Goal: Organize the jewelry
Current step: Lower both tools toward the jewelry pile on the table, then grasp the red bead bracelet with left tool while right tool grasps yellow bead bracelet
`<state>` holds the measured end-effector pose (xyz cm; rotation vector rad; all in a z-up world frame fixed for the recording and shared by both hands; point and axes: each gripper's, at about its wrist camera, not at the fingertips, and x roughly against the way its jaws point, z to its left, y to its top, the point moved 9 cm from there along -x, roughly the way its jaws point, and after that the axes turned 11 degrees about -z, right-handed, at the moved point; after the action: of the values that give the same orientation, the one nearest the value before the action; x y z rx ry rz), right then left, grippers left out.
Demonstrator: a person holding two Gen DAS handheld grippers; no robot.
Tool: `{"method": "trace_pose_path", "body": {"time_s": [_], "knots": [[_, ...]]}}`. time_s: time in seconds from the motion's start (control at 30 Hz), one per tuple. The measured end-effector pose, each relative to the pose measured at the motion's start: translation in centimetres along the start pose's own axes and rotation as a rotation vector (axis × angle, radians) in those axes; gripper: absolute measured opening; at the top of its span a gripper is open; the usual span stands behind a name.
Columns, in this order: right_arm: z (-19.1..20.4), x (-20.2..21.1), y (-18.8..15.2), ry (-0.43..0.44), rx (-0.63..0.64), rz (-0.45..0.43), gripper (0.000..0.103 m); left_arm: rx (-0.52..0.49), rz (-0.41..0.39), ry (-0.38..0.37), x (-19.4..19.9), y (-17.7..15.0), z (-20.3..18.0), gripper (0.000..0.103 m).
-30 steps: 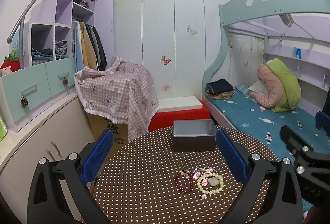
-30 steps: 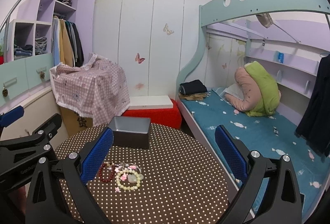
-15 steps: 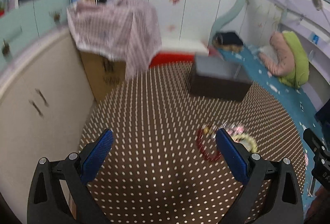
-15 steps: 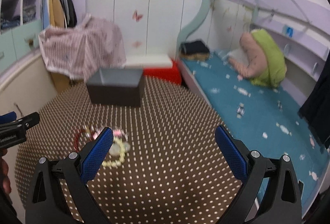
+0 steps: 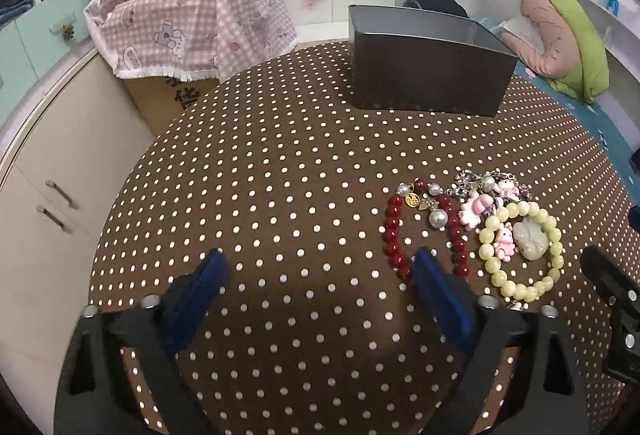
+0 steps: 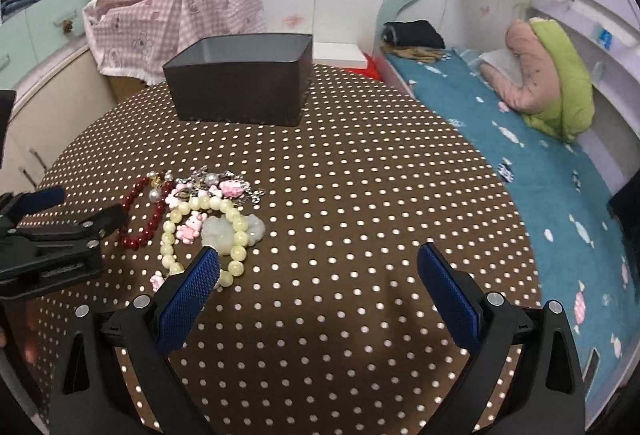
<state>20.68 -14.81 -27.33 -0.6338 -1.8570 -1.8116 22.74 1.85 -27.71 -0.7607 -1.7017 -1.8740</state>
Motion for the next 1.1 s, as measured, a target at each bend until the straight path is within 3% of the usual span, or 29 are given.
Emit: {"method": "trace_pose_path", "body": {"time_s": [0.03,0.13,0.2,0.23,0.27,0.33,0.43,0.53,0.63,0.87,1.1], "knots": [[0.1,-0.2,-0.1,0.004,-0.001,0.005,0.096,0.002,0.009,-0.010,-0.3,-0.1,0.1,0.073],[0.6,-0.7,-0.2,0.039,-0.003,0.011,0.095,0.016,0.007,-0.055,-0.5,-0.2,0.1,0.055],[0.9,-0.9,-0.2,0.049,0.007,0.019,0.095,0.000,-0.009,-0.072,-0.4,0.1,0.0,0.035],[1.2,-1.1,-0.2,0.059,0.011,0.023,0.087,-0.005,-0.015,-0.073,-0.4,0.1,0.0,0.016],[1.4,-1.2,-0.3,0.064,0.013,0.030,0.071,-0.008,-0.019,-0.077,-0.3,0.0,-0.2,0.006],[1.8,-1.7,-0.3,0.085,0.010,0.052,0.055,-0.009,-0.022,-0.092,-0.2,-0.1,-0.2,0.006],[2.7,-2.2,-0.6,0.113,0.019,0.081,0.043,0.027,-0.015,-0.169,0.3,-0.4,-0.6,0.006],[3.4,-2.4,-0.9,0.146,0.020,0.089,0.030,0.029,-0.026,-0.199,1.0,-0.2,-0.9,0.006],[3.8,-2.3,-0.9,0.179,0.008,0.084,0.010,0.047,-0.042,-0.237,2.1,0.1,-1.1,0.006],[4.2,-0.4,0.4,0.239,-0.021,0.032,0.010,0.070,-0.090,-0.332,4.8,2.0,-1.5,0.006],[4.2,3.1,5.7,0.303,-0.042,-0.075,0.010,0.071,-0.166,-0.410,7.9,6.1,-2.1,0.006]]}}
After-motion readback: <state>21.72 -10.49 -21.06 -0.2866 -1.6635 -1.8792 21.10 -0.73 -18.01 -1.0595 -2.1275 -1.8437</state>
